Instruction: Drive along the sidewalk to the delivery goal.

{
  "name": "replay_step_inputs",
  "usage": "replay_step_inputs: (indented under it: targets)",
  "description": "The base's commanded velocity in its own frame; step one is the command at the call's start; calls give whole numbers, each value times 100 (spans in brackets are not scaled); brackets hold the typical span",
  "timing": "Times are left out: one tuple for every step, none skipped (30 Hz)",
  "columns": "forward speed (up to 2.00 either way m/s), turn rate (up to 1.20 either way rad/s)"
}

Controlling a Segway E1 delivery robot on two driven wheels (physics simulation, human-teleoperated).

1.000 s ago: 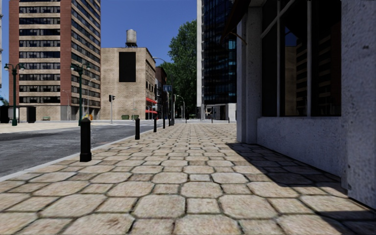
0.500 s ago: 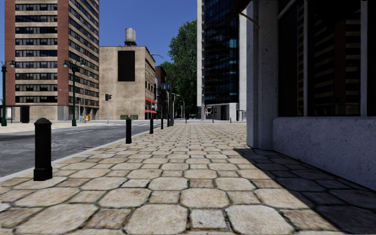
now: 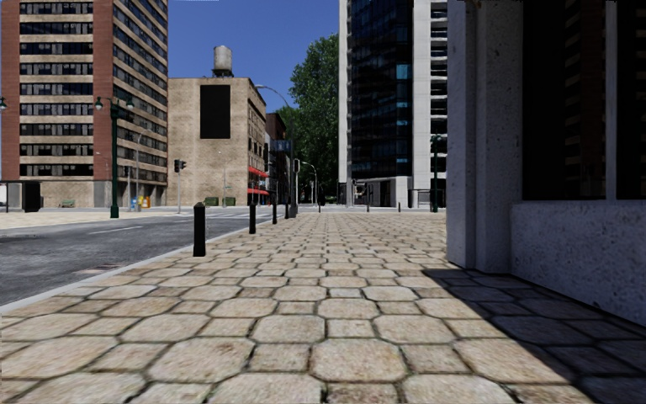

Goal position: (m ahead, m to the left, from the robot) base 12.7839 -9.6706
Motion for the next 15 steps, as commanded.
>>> replay_step_inputs:
  targets:
    - [200,0]
    - [200,0]
    - [200,0]
    - [200,0]
    - [200,0]
    - [200,0]
    - [200,0]
    - [200,0]
    - [200,0]
    - [200,0]
    - [200,0]
    - [200,0]
    - [200,0]
    - [200,0]
    - [200,0]
